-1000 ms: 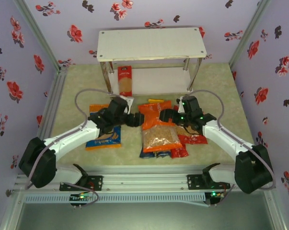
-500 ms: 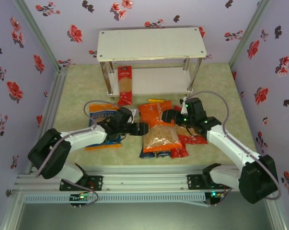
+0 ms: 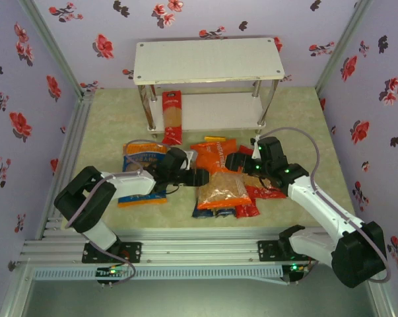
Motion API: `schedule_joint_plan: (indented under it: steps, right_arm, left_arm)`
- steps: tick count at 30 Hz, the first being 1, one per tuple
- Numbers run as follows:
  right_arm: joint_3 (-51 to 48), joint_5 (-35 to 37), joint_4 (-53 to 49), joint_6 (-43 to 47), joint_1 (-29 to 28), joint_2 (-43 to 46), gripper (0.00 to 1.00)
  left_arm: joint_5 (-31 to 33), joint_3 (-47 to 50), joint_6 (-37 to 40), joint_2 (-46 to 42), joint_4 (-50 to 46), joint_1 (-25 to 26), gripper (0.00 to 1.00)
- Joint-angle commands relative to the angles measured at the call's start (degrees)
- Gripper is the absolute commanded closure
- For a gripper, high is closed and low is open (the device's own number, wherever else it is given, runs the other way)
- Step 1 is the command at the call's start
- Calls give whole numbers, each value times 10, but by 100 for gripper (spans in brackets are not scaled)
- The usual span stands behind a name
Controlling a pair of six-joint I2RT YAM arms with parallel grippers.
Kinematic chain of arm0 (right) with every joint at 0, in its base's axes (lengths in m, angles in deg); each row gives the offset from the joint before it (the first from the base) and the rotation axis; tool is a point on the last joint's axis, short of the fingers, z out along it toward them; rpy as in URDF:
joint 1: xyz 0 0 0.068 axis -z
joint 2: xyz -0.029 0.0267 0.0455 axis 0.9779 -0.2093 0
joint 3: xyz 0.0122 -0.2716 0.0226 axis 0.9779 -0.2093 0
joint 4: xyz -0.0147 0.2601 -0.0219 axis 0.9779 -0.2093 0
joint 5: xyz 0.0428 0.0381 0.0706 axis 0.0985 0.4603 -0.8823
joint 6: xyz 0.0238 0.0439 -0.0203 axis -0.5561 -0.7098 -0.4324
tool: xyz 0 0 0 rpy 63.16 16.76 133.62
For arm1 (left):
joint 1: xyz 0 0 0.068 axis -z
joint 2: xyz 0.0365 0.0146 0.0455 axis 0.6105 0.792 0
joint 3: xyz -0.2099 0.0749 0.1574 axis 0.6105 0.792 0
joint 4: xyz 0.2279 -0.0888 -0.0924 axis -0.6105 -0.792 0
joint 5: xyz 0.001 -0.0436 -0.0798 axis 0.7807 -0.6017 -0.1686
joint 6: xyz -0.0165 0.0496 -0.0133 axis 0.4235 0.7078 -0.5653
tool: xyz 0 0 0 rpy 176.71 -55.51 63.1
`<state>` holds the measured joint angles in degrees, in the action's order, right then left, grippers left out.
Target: Place and organize the pasta boxes and bags onto the shelf
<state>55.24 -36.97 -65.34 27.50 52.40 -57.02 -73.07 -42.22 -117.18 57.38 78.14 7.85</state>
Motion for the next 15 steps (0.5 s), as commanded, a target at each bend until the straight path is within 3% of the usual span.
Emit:
schedule_joint_plan:
  steps: [1,4,5,11,15]
  right_arm:
    - [0,10,-8,4,-3,0,1]
    - [0,11,-9,4,-3,-2,1]
    - [1,11,-10,4,-3,-1,1]
    - [3,11,-10,4,-3,0,1]
    - [4,13,-12,4,-4,1,1]
  left_arm:
    - [-23,-19,-4,19,37,-3,56]
    - [-38,-17,-13,25,48,-7,92]
    - [-43,-16,-15,26,52,-9,99]
    - [-53,-5,-9,1,40,-13,100]
    - [-38,-7,15,-53,-20,-23,100]
